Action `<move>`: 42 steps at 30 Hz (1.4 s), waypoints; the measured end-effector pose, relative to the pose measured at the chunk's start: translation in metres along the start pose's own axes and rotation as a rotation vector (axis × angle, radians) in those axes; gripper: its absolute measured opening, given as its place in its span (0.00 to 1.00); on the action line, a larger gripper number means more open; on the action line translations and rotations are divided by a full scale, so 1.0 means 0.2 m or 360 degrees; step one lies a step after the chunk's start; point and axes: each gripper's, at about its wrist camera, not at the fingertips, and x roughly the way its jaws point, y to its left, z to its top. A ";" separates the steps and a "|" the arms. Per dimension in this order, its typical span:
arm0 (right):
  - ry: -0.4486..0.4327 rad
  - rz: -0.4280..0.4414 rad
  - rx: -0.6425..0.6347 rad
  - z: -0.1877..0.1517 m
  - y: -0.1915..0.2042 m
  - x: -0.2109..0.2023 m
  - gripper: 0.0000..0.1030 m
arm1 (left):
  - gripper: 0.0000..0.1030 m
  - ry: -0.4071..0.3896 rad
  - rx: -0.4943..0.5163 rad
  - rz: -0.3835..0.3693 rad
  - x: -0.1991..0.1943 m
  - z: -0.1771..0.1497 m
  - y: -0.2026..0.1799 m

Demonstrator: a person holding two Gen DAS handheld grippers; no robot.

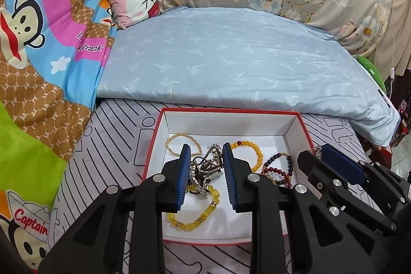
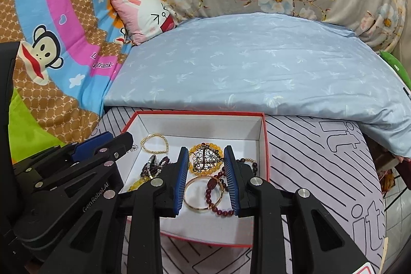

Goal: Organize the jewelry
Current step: 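Lower both silver necklaces into the red box and open both tools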

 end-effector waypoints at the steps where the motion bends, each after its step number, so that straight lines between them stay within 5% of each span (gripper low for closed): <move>1: 0.0004 -0.0002 -0.0001 0.00 0.00 0.01 0.26 | 0.24 0.0002 0.0003 0.0003 0.01 0.00 0.00; 42: 0.0158 -0.0066 0.0018 -0.03 -0.01 0.34 0.30 | 0.29 0.0156 0.0013 0.0057 0.37 -0.03 0.03</move>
